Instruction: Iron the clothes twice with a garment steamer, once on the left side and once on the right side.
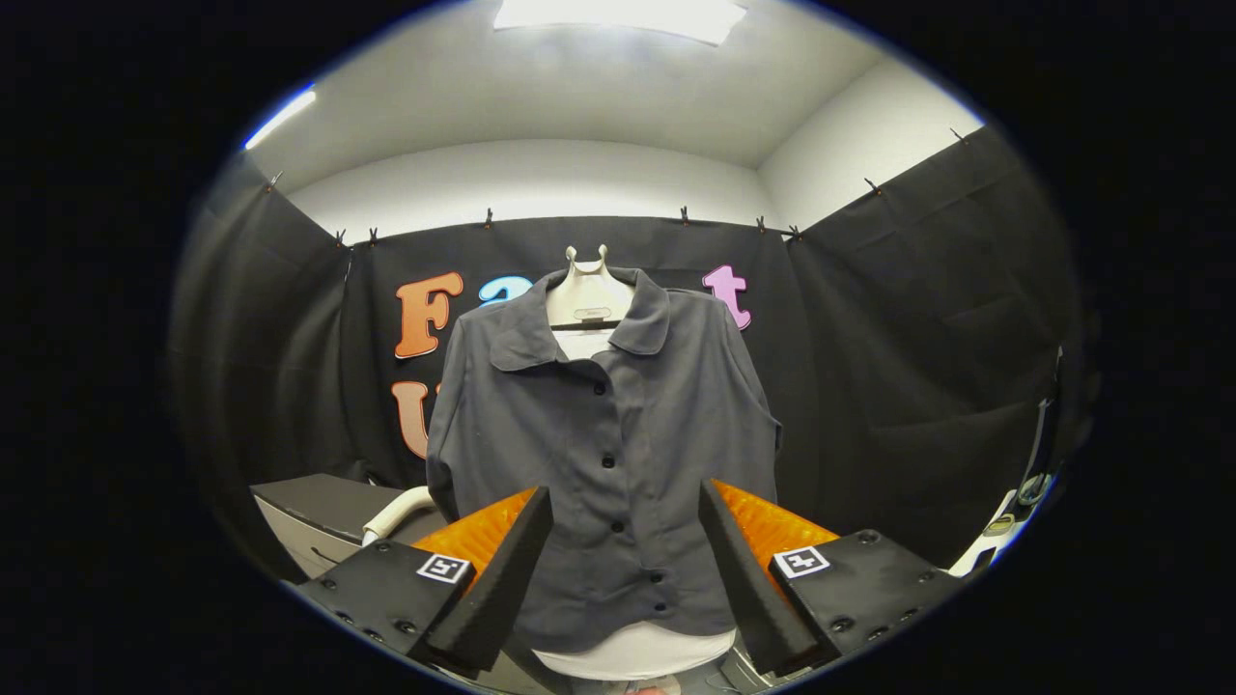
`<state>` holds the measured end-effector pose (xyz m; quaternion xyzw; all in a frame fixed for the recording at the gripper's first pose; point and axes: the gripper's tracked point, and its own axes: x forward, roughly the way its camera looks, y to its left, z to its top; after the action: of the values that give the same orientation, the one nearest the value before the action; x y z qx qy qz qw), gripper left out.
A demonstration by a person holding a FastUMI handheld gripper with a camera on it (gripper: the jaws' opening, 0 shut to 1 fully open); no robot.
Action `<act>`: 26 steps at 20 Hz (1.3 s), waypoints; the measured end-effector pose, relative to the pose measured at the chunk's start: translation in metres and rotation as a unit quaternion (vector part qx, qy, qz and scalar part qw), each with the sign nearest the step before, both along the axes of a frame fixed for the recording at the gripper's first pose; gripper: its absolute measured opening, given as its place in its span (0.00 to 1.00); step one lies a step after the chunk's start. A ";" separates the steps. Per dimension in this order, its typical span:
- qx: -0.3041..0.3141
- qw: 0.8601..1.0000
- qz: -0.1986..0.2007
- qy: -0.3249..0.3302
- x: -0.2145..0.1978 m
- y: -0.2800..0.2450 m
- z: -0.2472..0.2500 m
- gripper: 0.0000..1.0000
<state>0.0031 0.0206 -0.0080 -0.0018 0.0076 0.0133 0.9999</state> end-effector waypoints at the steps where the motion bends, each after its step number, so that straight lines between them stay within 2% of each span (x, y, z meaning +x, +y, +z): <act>1: -0.001 1.000 0.001 0.000 0.000 0.002 0.000 0.98; 11: -0.003 1.000 0.016 0.000 0.007 0.034 -0.004 0.98; 15: -0.005 0.999 0.036 -0.018 0.011 0.062 0.011 0.98; 20: -0.011 0.993 0.112 -0.026 0.037 0.146 0.023 1.00; 24: 0.030 0.980 0.198 0.007 0.060 0.238 0.013 1.00; 26: 0.034 0.974 0.223 0.027 0.078 0.276 0.002 1.00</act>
<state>0.0812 0.2966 -0.0057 0.0310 0.0339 0.2364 0.9706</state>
